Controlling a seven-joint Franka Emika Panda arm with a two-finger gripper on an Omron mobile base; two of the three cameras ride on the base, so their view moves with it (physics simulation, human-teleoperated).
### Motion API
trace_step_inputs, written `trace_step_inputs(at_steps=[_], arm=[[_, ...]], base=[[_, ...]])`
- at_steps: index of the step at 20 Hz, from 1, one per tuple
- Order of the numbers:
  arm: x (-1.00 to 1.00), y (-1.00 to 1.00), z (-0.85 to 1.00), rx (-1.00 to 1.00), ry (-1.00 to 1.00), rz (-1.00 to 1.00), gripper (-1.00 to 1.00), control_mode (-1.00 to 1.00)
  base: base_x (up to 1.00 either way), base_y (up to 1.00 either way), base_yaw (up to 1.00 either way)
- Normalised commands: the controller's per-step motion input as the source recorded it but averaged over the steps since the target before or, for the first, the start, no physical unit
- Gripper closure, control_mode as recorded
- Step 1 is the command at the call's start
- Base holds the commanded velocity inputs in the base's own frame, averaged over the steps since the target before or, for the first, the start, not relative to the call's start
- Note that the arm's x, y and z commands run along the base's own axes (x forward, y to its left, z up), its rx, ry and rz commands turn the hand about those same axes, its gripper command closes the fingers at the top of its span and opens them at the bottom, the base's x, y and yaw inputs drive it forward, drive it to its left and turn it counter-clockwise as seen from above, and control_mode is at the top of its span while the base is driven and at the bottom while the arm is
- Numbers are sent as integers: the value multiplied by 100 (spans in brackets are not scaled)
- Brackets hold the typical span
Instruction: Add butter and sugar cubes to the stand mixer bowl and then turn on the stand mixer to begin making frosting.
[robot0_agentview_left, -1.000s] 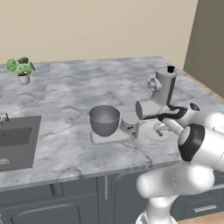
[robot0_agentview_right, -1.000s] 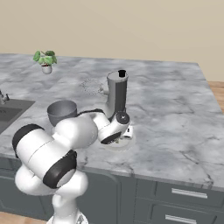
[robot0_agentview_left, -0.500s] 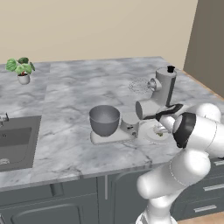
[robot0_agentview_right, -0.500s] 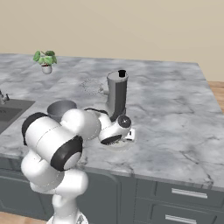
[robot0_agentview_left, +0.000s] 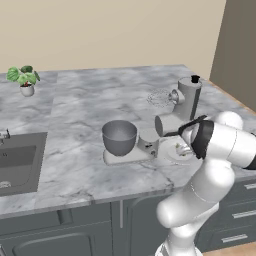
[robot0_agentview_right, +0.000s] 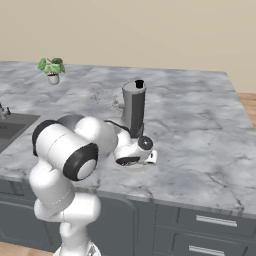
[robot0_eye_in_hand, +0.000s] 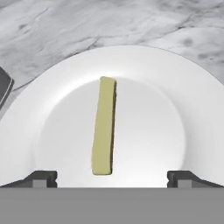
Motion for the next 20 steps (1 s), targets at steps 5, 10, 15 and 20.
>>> trace_step_inputs(at_steps=[5,10,15,20], arm=[[15,6,-14,-3,0,0,-100,-100],[21,20,-1,-4,0,0,-100,-100],[9,8,0,-3,0,0,100,-100],[-14,-3,0,-1,-1,0,100,-100]], base=[[0,0,0],[0,0,0],[0,0,0],[0,0,0]])
